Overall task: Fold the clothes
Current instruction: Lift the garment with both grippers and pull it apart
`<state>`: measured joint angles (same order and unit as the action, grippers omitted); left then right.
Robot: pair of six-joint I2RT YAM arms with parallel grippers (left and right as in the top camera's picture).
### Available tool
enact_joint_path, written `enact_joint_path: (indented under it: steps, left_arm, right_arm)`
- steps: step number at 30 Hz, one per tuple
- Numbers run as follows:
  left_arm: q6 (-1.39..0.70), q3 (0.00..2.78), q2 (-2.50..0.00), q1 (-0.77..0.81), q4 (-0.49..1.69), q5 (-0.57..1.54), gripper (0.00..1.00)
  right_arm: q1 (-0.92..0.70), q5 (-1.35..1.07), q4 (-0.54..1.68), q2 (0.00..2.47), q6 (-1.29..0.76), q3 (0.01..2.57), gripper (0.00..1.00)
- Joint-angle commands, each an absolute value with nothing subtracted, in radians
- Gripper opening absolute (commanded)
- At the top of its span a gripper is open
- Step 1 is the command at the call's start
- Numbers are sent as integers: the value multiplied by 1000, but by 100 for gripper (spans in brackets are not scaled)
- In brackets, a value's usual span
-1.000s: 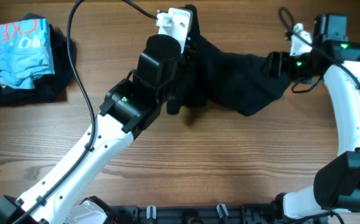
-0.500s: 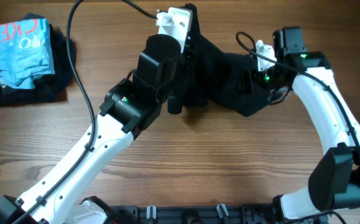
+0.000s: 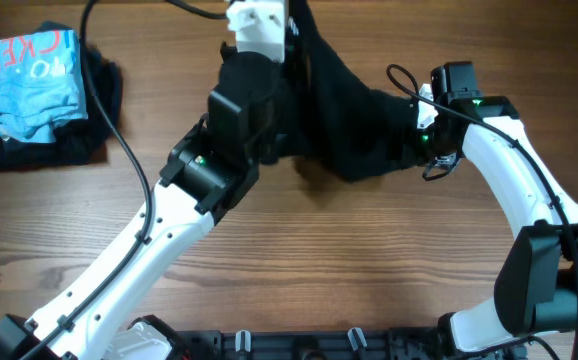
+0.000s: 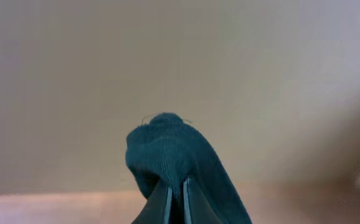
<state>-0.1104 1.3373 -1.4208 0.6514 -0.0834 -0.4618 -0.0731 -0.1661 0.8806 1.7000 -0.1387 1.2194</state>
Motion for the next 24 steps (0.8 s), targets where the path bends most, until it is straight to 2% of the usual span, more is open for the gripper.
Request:
enact_joint_path:
  steps: [1, 7, 11, 18, 24]
  left_arm:
    - [-106, 1351, -1356, 642, -158, -499, 4]
    - [-106, 1351, -1356, 643, -160, -499, 4]
    - [-105, 1351, -1356, 643, -157, -500, 4]
    - [-106, 1351, -1356, 643, -157, -500, 4]
    - [-105, 1351, -1343, 643, -157, -500, 4]
  right_arm:
    - [-73, -262, 863, 1709, -109, 1219, 71]
    - [-94, -316, 850, 1707, 6, 1219, 71]
    - [-166, -323, 841, 1707, 52, 1219, 72]
    - [-357, -281, 710, 1708, 42, 1219, 76]
    - [-487, -163, 566, 1708, -56, 1219, 77]
